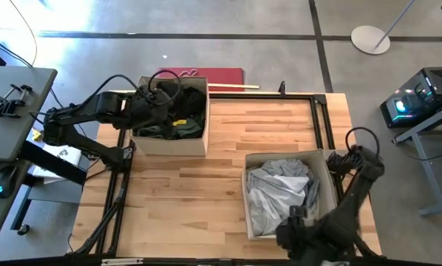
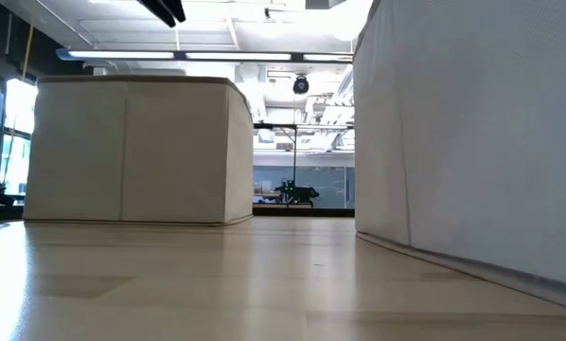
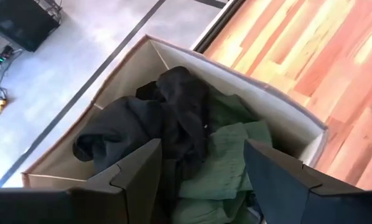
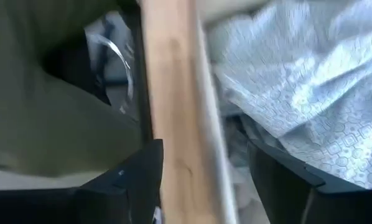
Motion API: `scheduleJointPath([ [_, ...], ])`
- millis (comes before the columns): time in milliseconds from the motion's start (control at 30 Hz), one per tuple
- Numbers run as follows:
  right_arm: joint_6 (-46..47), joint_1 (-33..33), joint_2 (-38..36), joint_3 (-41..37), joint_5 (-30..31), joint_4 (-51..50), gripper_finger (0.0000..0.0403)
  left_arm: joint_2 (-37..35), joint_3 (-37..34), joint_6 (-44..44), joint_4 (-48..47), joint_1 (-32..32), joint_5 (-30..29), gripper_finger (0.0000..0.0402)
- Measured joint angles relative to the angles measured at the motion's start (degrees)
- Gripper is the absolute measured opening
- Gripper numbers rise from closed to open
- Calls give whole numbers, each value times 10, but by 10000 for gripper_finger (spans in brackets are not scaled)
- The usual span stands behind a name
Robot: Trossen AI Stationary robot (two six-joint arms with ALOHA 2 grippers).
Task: Sort clothes
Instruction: Move the bottom white laundry bin to the right of the top laundry bin
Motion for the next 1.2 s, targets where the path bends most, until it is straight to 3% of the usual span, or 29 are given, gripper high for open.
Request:
scheduleJointPath([
  [167, -41, -45, 8, -37, -51, -6, 176, -1, 0, 17, 0, 15, -9, 220],
  [333, -136, -87, 6, -65, -57, -29, 71, -1, 0, 18, -11, 27, -26, 220],
  [433, -228, -120, 6, -74, -17, -42, 13, -1, 0, 19, -12, 31, -26, 220],
  [600, -386, -199, 7, -78, 61, -53, 6, -1, 0, 23, -26, 31, -37, 220],
  [833, -605, -318, 6, -78, 62, -59, 2, -1, 0, 13, -41, 31, -58, 220],
  [1200, -807, -514, 6, -78, 73, -12, 0, -1, 0, 1, -36, 31, -104, 220],
])
